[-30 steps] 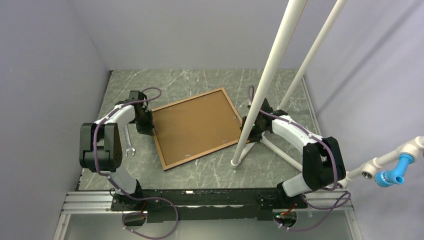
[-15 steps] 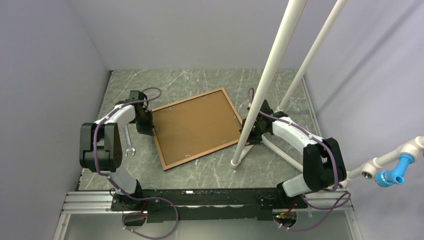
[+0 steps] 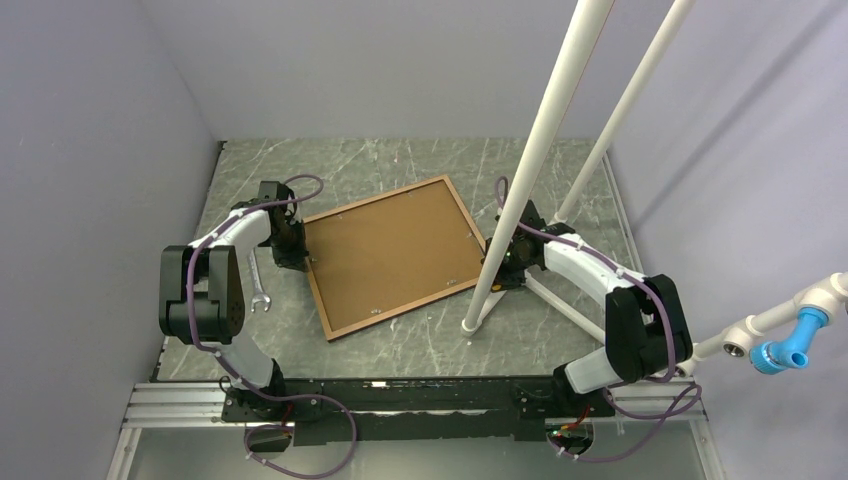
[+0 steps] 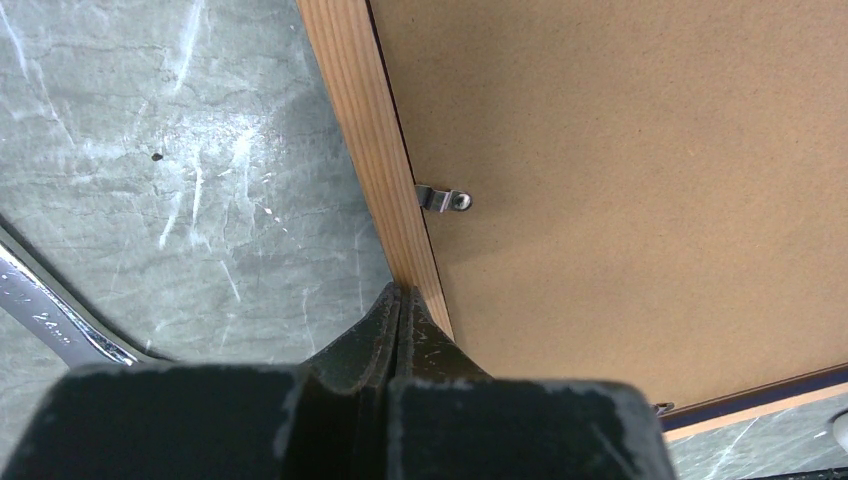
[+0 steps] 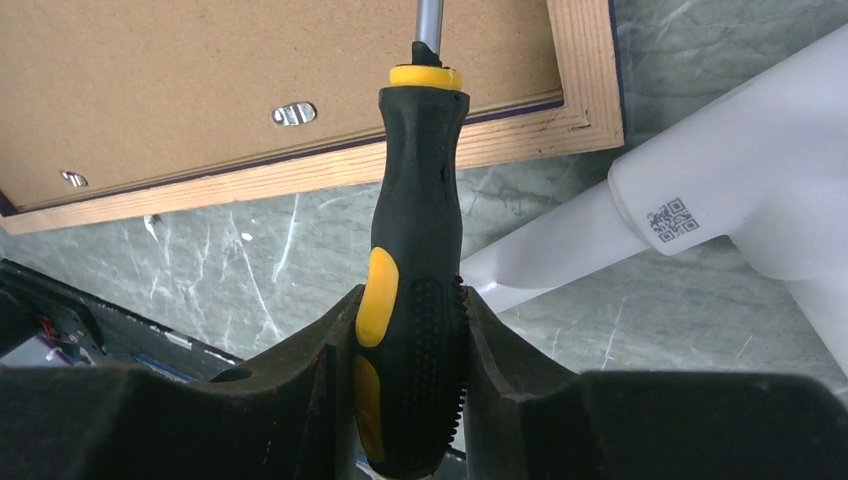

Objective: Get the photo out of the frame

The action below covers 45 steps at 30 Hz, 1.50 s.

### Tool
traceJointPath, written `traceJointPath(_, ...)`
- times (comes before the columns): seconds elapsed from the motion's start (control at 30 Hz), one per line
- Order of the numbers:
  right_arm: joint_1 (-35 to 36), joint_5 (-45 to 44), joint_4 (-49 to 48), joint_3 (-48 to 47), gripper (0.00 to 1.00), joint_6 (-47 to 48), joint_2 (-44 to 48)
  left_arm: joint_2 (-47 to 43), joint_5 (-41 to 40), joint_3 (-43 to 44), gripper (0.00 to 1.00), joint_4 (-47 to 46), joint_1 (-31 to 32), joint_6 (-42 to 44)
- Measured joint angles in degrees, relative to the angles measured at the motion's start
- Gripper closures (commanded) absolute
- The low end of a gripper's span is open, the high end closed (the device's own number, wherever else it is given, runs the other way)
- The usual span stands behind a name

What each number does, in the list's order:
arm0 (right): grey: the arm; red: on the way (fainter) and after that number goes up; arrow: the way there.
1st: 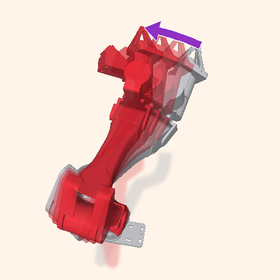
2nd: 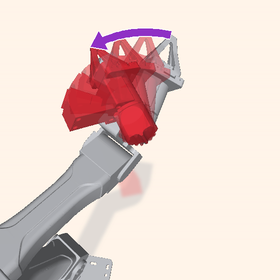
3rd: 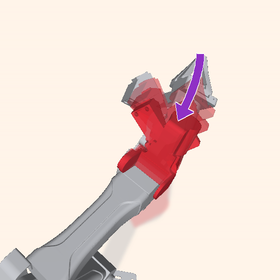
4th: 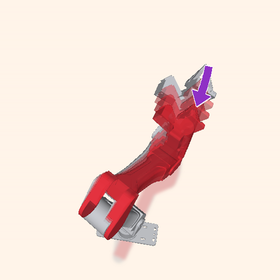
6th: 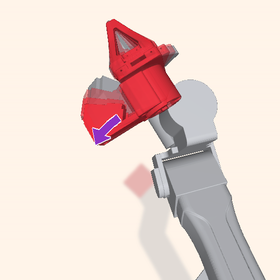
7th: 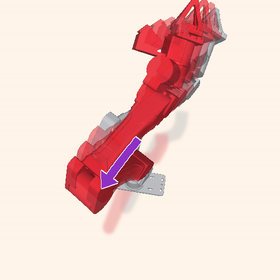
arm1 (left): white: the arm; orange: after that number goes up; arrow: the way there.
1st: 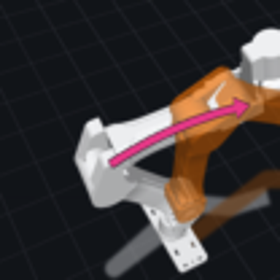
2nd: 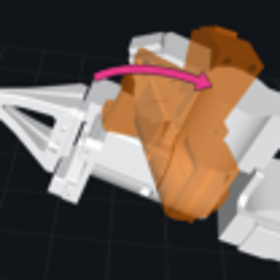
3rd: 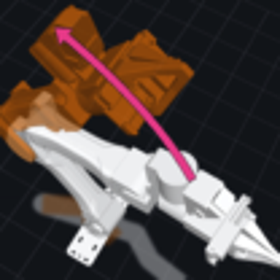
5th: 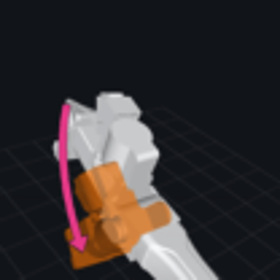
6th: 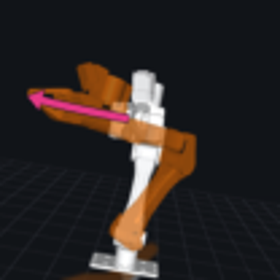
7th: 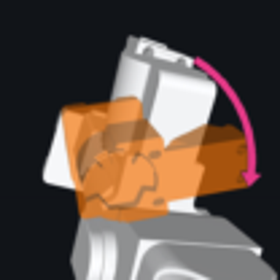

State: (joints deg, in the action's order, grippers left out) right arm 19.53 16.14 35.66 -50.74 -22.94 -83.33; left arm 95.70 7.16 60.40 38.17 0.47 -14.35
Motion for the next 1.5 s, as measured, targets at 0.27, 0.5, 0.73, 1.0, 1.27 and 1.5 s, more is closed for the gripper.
traceJointPath(0.27,0.0,1.1,-0.2,-0.5,1.00,2.1,-2.8,0.0,-0.1,0.0,1.00,0.0,0.0,0.0)
traceJointPath(0.5,0.5,1.9,-1.7,-1.0,1.00,2.8,-4.0,0.0,-0.1,0.0,1.00,0.0,0.0,0.0)
traceJointPath(0.73,2.2,2.3,-3.0,-2.1,1.00,3.3,-5.7,0.0,-0.1,0.0,1.00,0.0,0.0,0.0)
traceJointPath(1.0,4.5,3.8,-3.2,-4.5,1.00,4.0,-6.2,0.1,-0.1,0.1,1.00,0.0,0.0,0.0)
traceJointPath(1.27,4.5,-3.9,-1.4,-5.2,1.00,3.2,1.5,0.1,-0.1,0.1,0.86,0.1,0.1,0.1)
traceJointPath(1.5,4.5,-10.0,-1.0,-4.6,1.00,3.5,6.0,-0.7,-0.5,-0.4,0.46,-0.5,0.1,0.6)
